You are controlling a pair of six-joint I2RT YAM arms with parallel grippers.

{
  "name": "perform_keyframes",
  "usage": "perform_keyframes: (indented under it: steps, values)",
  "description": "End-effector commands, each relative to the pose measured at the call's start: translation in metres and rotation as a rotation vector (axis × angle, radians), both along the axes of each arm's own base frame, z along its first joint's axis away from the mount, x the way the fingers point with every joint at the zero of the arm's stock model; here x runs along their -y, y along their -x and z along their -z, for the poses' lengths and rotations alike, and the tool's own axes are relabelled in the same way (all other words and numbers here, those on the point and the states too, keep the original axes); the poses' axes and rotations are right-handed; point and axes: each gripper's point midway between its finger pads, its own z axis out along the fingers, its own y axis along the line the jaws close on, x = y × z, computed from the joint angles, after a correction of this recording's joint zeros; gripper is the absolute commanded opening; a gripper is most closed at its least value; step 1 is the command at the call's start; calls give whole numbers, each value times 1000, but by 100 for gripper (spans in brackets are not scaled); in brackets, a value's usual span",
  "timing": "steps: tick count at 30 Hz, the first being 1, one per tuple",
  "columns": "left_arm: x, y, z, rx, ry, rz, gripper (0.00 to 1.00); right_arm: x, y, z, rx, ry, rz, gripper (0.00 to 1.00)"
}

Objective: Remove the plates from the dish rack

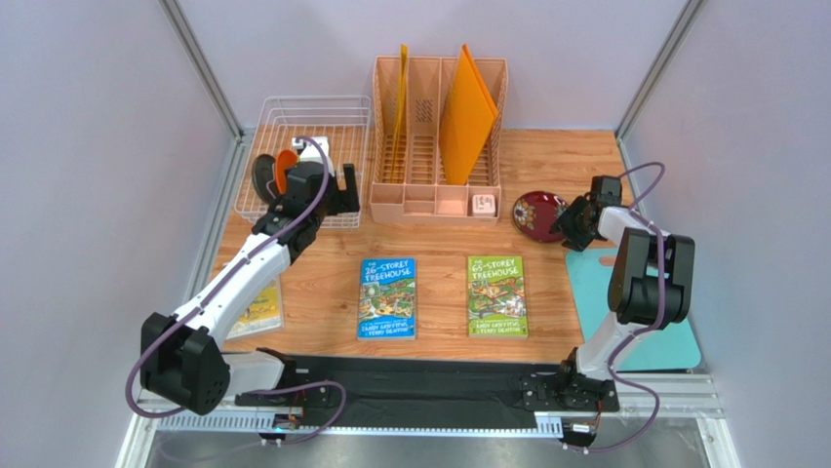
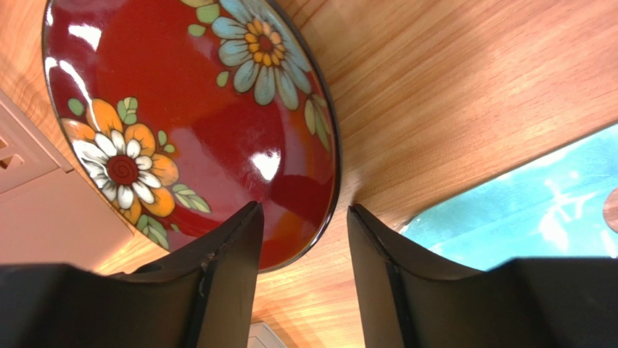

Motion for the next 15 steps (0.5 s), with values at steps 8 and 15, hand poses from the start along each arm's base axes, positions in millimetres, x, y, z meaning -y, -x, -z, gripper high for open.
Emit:
perform_keyframes:
  steps: [8,15]
  values:
    - [-34,-40,-6,11,-52,-87,100,20,11,-43,53,223,37,58]
    - [-68,-72,7,7,-131,-212,98,-6,17,-104,221,256,-13,59]
